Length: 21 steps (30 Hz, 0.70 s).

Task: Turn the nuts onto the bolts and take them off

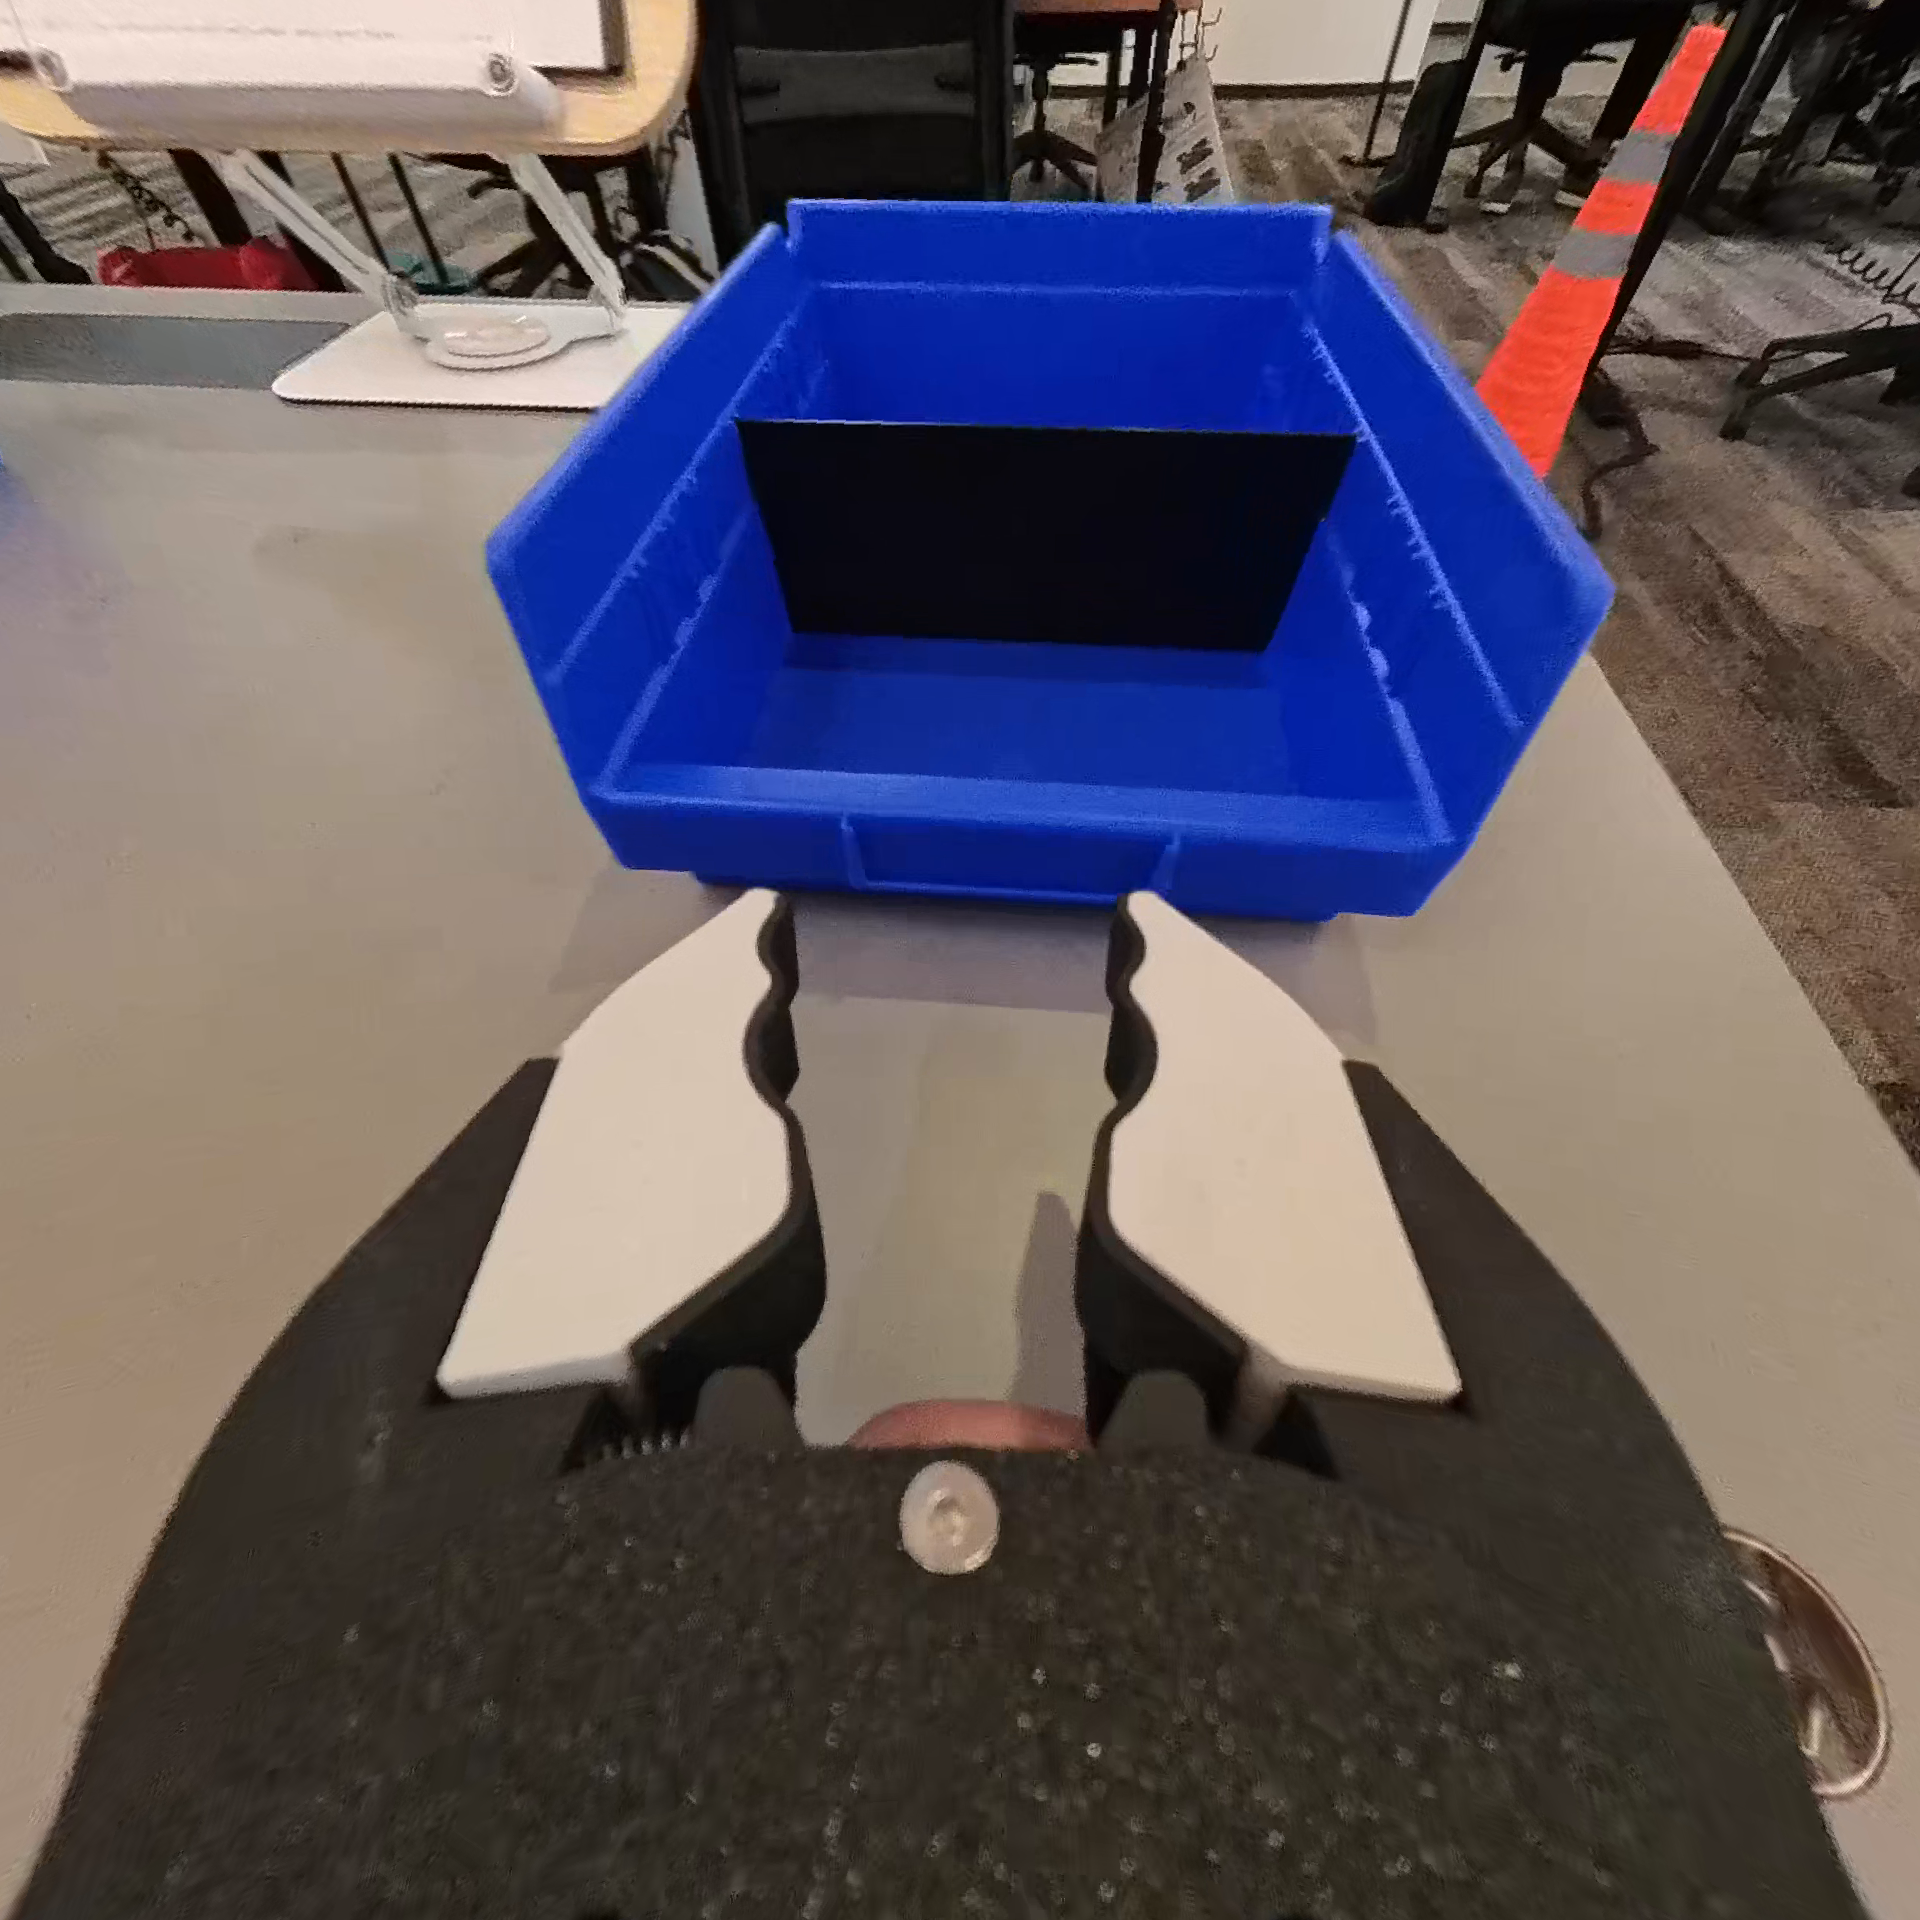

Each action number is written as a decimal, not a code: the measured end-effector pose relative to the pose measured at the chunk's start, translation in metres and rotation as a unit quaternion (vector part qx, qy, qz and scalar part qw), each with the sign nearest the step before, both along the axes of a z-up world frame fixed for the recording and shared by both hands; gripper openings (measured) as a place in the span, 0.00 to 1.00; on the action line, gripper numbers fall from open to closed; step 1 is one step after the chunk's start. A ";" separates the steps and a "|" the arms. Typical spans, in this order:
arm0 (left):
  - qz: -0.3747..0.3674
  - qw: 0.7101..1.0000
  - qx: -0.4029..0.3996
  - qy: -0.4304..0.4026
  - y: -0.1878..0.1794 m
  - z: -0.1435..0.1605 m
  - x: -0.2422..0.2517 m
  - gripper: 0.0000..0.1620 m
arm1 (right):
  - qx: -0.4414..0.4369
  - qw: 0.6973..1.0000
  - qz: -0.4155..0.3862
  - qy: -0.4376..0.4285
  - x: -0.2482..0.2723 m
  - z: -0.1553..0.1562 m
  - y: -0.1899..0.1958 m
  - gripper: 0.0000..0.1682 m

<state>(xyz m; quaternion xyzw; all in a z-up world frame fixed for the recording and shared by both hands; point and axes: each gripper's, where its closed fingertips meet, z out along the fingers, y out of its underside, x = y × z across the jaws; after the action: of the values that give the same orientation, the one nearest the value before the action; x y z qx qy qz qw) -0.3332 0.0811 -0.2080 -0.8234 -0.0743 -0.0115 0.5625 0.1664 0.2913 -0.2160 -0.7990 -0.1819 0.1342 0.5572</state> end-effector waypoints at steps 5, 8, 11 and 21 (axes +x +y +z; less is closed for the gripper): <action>-0.002 1.000 -0.014 -0.006 -0.001 -0.003 0.000 0.47 | 0.012 0.999 0.021 -0.021 -0.014 0.001 -0.006 0.33; -0.009 1.000 -0.022 0.007 -0.001 -0.001 -0.002 0.44 | 0.014 0.999 0.026 -0.026 -0.019 0.001 -0.008 0.33; -0.024 0.998 -0.045 0.022 0.007 0.003 -0.009 0.45 | 0.030 0.999 0.029 -0.033 -0.021 0.006 -0.009 0.32; -0.034 0.965 -0.256 -0.038 0.090 0.004 -0.076 0.34 | 0.046 0.997 0.040 -0.043 -0.026 0.010 -0.016 0.30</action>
<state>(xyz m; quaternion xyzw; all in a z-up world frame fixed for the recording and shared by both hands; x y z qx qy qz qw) -0.4088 0.1710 -0.2040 -0.9410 -0.0680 -0.0432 0.3288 0.1401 0.2757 -0.2062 -0.7698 -0.2438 0.1136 0.5789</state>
